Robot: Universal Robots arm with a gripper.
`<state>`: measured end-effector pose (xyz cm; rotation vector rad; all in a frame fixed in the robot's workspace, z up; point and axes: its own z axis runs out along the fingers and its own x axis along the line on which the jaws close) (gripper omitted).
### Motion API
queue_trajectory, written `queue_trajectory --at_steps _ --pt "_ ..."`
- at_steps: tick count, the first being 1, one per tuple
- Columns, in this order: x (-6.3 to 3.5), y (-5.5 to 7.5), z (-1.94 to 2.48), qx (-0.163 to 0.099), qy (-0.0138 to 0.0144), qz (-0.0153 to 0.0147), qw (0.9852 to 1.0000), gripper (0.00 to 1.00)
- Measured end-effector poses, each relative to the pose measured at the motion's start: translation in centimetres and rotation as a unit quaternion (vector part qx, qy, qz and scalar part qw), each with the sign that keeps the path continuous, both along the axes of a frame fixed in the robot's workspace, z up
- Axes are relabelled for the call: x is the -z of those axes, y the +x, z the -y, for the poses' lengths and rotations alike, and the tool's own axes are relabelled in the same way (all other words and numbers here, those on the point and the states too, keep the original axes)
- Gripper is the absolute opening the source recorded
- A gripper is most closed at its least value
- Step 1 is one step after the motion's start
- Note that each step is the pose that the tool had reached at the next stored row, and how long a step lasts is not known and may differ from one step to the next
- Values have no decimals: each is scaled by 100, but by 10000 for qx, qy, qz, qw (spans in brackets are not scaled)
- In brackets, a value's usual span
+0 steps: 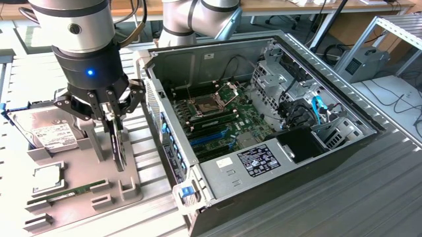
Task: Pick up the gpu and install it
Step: 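Pick up the gpu and move the gpu toward the slot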
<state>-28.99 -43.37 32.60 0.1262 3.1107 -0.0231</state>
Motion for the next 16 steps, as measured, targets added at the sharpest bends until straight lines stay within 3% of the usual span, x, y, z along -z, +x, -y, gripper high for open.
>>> queue_trajectory --at_steps 16 --pt "-42 0 0 0 0 0 10000 27"
